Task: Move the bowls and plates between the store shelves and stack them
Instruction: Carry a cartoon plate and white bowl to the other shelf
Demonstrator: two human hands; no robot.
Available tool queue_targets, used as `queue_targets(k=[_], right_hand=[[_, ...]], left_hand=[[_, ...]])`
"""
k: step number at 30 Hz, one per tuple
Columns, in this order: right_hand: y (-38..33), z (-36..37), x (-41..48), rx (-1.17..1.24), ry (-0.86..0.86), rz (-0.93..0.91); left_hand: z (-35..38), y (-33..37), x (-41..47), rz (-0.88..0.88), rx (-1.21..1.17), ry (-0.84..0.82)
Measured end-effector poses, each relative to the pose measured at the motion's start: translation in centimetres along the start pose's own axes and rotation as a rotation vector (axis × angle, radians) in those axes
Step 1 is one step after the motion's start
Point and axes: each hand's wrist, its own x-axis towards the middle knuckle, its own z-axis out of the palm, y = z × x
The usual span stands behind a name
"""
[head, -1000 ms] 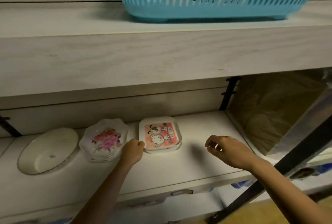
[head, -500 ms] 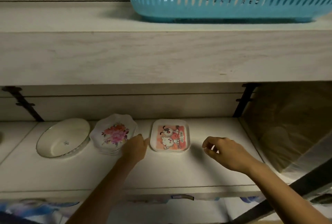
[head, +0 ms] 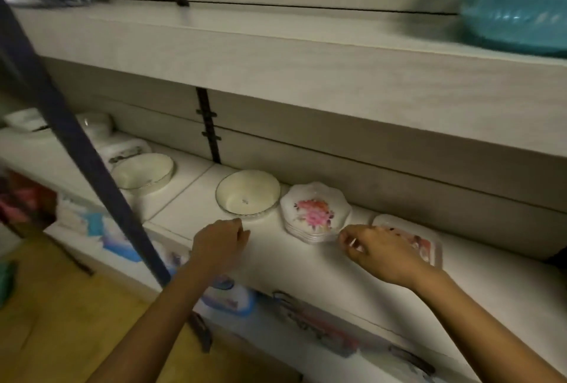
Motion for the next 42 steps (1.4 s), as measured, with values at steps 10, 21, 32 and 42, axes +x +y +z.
queue_targets(k=[10,21,32,42], right_hand=[[-16.9,3.6,7.1,0.026,-0.019,-0.205],[-35.4,8.1,12.9,0.029,-0.019,-0.372],[-44.9,10.4,19.6,0.059,-0.025,-0.413],[-48.8,12.1,30.1,0.118,0.018,-0.27]], left_hand=[[-4.6,-18.5,-6.0,-0.191,-0.141,0.15],[-8.9,-36.4,-11.0,-0.318,-0.05,0.242],[-8.9,-47.5,-8.5,-0.35,-0.053,0.221],[-11.2,-55.5,3.1,-0.235,-0.024,0.176]])
